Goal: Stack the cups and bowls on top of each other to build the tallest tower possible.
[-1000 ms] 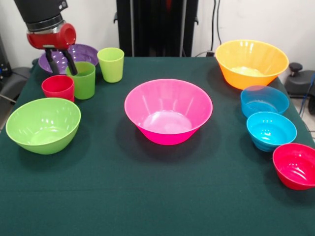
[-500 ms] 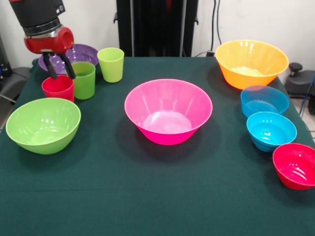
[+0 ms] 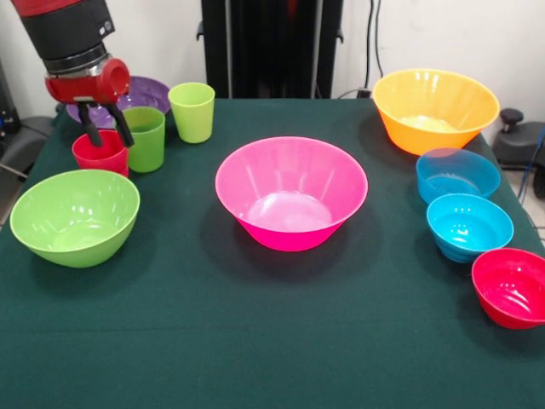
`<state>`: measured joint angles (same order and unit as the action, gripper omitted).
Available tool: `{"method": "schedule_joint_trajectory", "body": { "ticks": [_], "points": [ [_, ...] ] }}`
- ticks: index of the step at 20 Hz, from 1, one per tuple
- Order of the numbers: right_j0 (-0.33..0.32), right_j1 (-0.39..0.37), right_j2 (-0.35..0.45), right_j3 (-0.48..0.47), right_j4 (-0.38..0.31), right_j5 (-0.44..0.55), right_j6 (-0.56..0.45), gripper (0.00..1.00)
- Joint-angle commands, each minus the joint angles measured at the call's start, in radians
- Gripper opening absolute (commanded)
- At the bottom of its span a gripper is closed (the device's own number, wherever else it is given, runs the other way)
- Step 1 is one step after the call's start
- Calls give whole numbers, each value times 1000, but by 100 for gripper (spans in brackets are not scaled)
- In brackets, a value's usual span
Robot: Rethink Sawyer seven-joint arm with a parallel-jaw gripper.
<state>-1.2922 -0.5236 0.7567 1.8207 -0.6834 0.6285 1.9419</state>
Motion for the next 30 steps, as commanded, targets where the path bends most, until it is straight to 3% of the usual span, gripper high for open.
{"method": "schedule_joint_trajectory", "body": {
  "ticks": [1, 30],
  "points": [
    [43, 46, 0, -70, -122, 44, -302, 100],
    [34, 95, 1, -101, -182, 38, -292, 100]
  ]
}}
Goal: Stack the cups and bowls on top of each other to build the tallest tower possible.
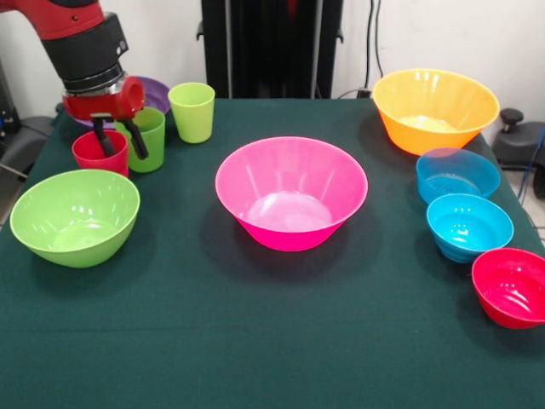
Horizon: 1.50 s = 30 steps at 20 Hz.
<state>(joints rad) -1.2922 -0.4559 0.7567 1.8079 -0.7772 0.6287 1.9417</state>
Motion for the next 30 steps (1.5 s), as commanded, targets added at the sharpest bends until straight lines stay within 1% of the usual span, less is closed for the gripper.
{"method": "schedule_joint_trajectory", "body": {
  "ticks": [1, 8, 15, 30],
  "points": [
    [33, 25, 0, -88, -90, 38, -293, 100],
    [35, 46, -5, -111, -98, 33, -302, 100],
    [35, 51, -9, -109, -101, 31, -301, 100],
    [35, 93, -13, -105, -120, 11, -284, 100]
  ]
}}
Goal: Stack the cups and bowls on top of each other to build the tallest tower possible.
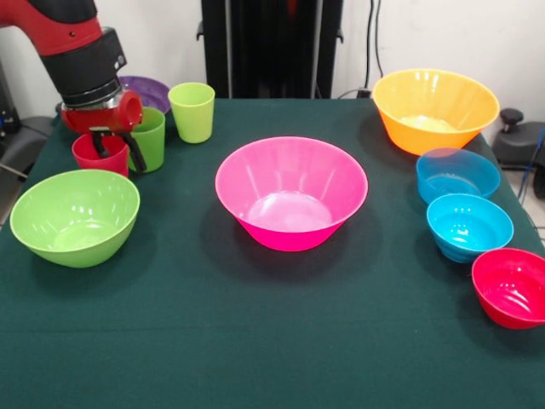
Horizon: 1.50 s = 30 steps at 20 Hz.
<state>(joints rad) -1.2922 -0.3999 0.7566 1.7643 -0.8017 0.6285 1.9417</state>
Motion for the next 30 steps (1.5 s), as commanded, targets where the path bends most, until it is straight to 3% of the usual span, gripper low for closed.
{"method": "schedule_joint_trajectory", "body": {
  "ticks": [1, 11, 12, 30],
  "points": [
    [35, 36, -11, -61, -94, 13, -283, 100],
    [31, 37, -2, -68, -92, 24, -300, 100],
    [30, 38, -1, -68, -90, 26, -301, 0],
    [34, 13, -1, -51, -78, 35, -283, 0]
  ]
}}
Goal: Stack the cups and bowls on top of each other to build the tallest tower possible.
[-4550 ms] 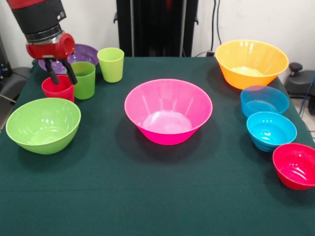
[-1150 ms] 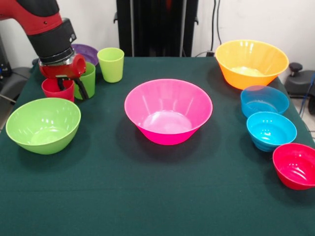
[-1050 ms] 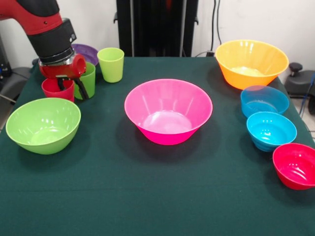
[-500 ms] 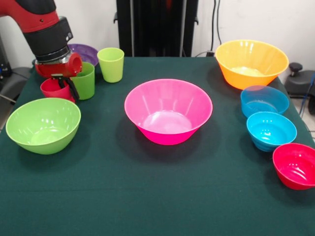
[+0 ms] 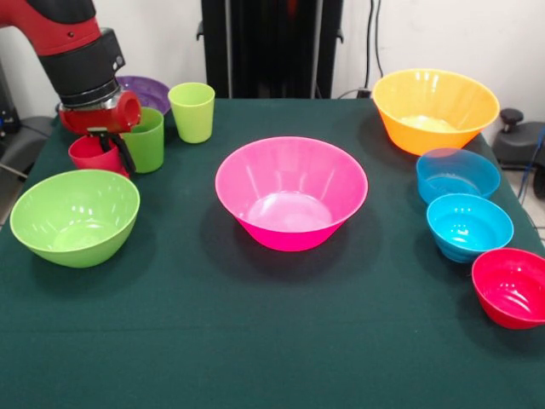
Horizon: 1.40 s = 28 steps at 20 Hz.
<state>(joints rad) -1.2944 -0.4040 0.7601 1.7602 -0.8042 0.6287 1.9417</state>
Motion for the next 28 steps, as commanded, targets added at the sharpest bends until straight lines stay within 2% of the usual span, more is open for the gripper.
{"method": "schedule_joint_trajectory", "body": {
  "ticks": [1, 28],
  "points": [
    [39, 13, -5, -46, -73, 40, -281, 0],
    [78, -55, -15, -16, -48, 76, -238, 0]
  ]
}}
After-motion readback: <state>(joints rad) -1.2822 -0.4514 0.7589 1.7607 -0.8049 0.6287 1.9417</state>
